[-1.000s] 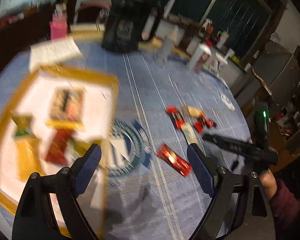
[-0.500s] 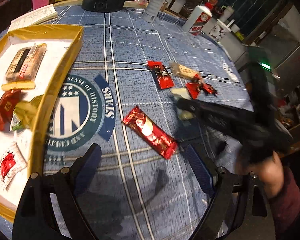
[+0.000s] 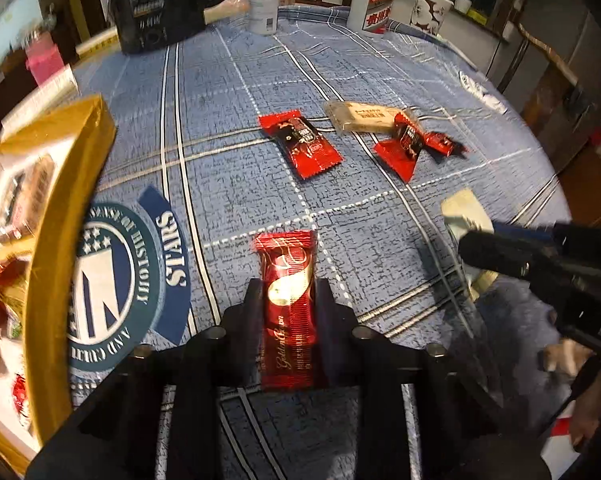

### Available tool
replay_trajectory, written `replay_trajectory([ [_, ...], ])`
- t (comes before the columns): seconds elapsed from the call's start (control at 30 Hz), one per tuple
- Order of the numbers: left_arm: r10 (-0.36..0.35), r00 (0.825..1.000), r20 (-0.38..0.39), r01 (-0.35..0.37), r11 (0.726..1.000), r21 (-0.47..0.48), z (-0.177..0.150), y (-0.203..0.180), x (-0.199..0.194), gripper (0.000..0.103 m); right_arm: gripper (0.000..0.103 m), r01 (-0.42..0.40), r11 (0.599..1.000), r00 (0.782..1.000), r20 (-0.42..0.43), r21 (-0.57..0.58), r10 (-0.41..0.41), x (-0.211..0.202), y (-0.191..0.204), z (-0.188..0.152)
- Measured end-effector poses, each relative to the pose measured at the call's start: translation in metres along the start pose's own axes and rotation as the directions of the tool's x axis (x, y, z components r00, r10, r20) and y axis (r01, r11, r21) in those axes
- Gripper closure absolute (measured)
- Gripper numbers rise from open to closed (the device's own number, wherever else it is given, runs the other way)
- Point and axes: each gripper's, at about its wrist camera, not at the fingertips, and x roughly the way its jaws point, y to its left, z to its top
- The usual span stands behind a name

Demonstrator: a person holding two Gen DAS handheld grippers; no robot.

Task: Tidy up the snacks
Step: 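Grasp the red chocolate bar with the left tool while the right tool grasps the cream wafer bar, then carry the red chocolate bar and cream wafer bar into the tray and release both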

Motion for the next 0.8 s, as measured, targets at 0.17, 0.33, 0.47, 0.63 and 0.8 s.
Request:
replay_trajectory([
  [0.17,-0.016,1.000,0.017,0.017,0.999,-0.043,-0.004,0.014,-0.008,0.080,0.085,-0.022,1.000,1.000,0.000,0.001,0.022,-0.004,0.005,-0.008],
  [0.33,-0.036,0.996,0.076,0.041,0.997,-0.068,-0.011,0.024,-0.039,0.080,0.085,-0.038,0.999,0.999,0.000,-0.014,0.038,-0.008,0.017,-0.009],
  [0.47,-0.058,0.990,0.130,0.075,0.989,-0.126,-0.015,0.049,-0.069,0.080,0.085,-0.053,0.998,0.999,0.002,-0.039,0.054,-0.007,0.037,-0.003],
  [0.63,-0.044,0.982,0.182,0.085,0.971,-0.223,-0.030,0.092,-0.097,0.080,0.085,-0.102,0.991,0.995,-0.007,-0.092,0.102,0.002,0.082,0.006],
  [0.8,0.047,0.981,0.188,0.014,0.951,-0.310,-0.051,0.154,-0.118,0.080,0.085,-0.162,0.974,0.987,-0.032,-0.156,0.159,0.017,0.144,0.013],
])
